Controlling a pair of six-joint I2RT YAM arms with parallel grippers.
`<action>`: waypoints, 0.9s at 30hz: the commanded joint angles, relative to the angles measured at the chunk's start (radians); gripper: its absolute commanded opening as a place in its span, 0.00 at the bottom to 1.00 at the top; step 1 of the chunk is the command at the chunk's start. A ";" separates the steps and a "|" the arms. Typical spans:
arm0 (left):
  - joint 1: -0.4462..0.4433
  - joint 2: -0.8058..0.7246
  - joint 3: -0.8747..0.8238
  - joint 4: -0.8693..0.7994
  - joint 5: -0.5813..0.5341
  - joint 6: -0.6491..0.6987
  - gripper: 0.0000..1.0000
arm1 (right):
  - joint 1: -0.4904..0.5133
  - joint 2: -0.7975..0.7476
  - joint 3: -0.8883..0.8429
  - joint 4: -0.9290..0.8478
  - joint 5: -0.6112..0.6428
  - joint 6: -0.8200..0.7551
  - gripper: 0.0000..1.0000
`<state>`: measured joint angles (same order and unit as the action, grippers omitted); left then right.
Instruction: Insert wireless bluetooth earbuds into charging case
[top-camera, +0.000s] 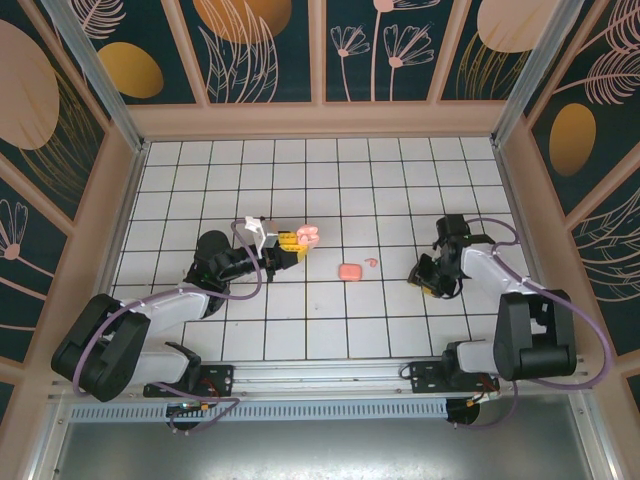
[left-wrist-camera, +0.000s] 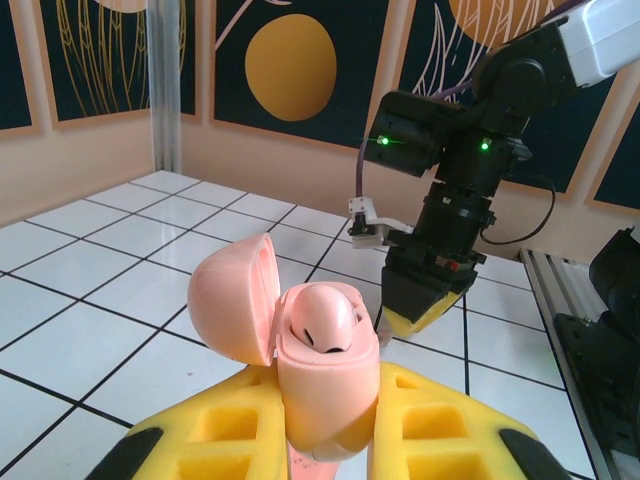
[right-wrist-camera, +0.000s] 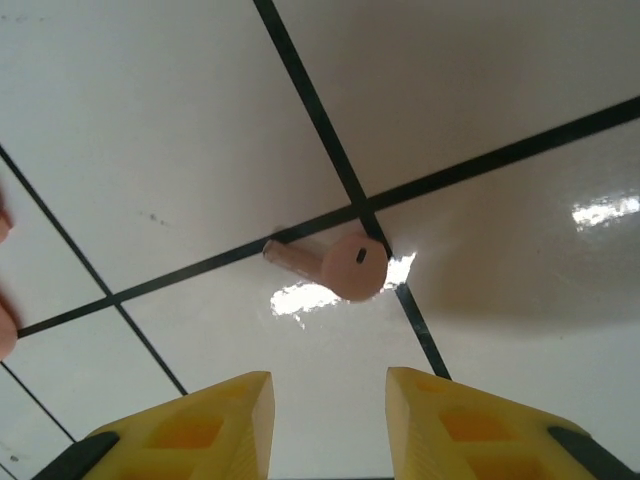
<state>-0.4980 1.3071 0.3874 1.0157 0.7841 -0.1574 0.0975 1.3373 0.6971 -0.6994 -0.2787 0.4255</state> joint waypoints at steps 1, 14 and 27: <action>-0.007 -0.005 0.024 -0.002 0.005 0.022 0.12 | -0.007 0.028 -0.011 0.048 0.018 -0.011 0.35; -0.006 -0.005 0.028 -0.017 0.004 0.026 0.12 | -0.012 0.119 0.037 0.081 0.032 -0.043 0.35; -0.007 -0.008 0.037 -0.045 -0.001 0.039 0.12 | -0.012 0.192 0.106 0.101 0.034 -0.082 0.34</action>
<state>-0.4980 1.3071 0.3962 0.9741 0.7834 -0.1387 0.0948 1.5139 0.7715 -0.6041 -0.2592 0.3679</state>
